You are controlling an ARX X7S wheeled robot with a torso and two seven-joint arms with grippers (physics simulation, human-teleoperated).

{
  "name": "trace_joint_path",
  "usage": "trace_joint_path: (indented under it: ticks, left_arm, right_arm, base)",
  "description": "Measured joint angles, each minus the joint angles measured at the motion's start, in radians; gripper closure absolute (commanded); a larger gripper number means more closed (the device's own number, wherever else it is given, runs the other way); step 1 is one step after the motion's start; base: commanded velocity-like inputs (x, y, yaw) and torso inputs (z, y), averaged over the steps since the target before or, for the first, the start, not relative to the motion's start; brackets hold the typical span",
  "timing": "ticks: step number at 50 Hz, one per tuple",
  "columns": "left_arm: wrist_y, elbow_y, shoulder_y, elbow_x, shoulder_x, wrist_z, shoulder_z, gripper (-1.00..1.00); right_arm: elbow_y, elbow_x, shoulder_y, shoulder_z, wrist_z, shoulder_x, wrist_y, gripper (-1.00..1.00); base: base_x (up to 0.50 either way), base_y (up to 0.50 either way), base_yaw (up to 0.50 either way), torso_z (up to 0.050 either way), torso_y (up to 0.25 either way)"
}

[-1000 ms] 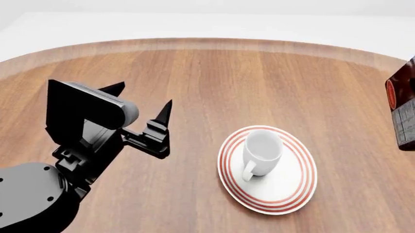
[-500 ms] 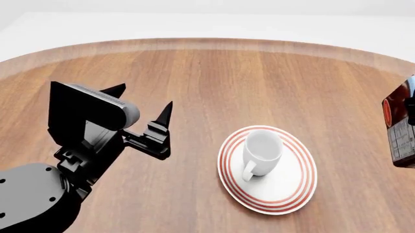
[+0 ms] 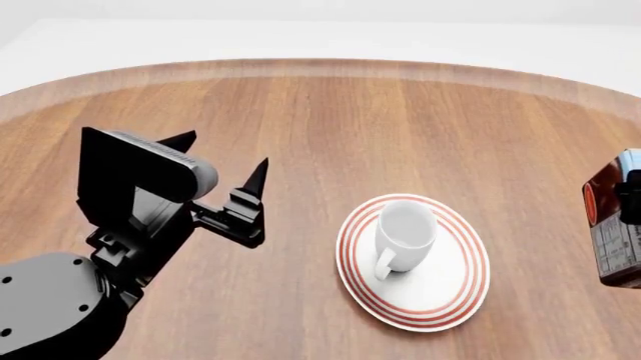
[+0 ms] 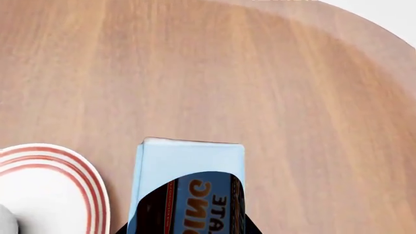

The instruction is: Pick up the white mug and put it on the plate, and put the chocolate pudding to the right of the plate.

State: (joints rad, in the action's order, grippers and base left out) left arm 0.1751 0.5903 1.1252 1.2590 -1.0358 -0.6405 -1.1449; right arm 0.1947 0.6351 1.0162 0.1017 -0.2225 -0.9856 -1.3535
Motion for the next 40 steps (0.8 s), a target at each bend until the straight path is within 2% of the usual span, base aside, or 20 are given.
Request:
trace_joint_path:
  ticks: [40]
  left_arm:
    - [0.003,-0.007,-0.011,-0.004,0.010,0.000,0.002,-1.00]
  right_arm:
    - [0.013,0.021,-0.185,-0.069,0.000,-0.027,0.072,1.00]
  base:
    - [0.00,0.00,0.00,0.000,0.000]
